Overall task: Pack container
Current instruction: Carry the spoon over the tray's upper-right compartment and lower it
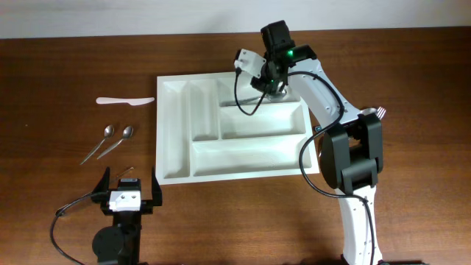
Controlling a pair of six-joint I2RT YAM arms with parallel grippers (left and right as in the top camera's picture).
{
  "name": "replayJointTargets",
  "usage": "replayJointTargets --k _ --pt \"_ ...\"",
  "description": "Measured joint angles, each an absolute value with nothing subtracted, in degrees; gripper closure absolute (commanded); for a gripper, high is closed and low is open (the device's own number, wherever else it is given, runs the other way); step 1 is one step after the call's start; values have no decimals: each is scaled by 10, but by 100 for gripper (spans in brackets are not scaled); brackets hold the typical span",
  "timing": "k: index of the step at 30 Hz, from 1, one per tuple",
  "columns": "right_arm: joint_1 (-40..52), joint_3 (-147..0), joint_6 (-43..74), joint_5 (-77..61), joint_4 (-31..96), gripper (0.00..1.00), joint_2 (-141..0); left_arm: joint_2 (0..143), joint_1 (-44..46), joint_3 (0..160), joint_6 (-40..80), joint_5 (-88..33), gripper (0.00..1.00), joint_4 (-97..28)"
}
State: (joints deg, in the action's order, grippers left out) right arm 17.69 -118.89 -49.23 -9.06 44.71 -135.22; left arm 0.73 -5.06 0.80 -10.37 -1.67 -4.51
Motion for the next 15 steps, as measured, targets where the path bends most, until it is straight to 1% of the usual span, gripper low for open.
replayJointTargets --k 5,9,12,13,15 --pt "177 -1193 -406 -92 447 34 -1352 7 -51 8 -104 -17 1 -45" --pt "176 -1236 -310 -92 481 32 -1352 7 -51 8 -104 -17 1 -45" --pt "174 -1289 -251 -92 539 23 -1352 7 -51 8 -104 -17 1 -45" --pt "172 -1308 -237 -93 564 1 -1352 7 -51 8 -104 -17 1 -45" --pt "165 -1346 -211 -94 626 1 -1352 7 -51 8 -104 -17 1 -45"
